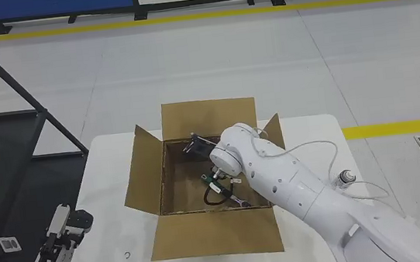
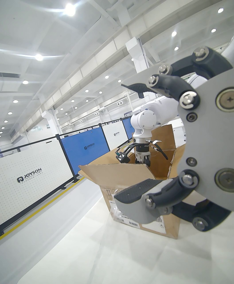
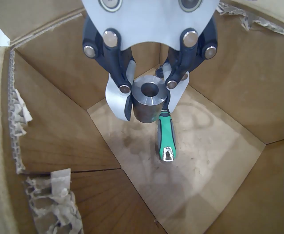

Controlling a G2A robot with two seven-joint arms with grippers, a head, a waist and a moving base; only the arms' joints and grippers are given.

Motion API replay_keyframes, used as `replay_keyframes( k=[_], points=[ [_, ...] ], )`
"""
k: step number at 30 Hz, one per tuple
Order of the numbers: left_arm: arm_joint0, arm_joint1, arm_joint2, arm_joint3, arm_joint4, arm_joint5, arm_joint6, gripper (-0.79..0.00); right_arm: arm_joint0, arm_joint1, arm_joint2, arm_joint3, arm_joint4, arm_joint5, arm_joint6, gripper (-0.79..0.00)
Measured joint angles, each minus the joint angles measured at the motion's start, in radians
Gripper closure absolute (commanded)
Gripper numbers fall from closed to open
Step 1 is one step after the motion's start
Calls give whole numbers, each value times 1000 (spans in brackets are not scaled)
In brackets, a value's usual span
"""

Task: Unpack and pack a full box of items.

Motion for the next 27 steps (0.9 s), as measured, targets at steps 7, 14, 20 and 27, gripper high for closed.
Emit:
replay_keyframes(
  k=[7, 14, 20, 27],
  points=[
    [0, 0, 0, 0, 0, 0, 0, -785, 13, -43, -16, 89, 6, 3, 0, 0],
    [0, 0, 0, 0, 0, 0, 0, -785, 13, -43, -16, 87, 6, 3, 0, 0],
    [0, 0, 0, 0, 0, 0, 0, -785, -11, -43, -18, 101, -22, 36, -22, 0],
    [0, 0, 0, 0, 0, 0, 0, -785, -24, -59, -19, 145, -52, 32, -12, 0]
  ],
)
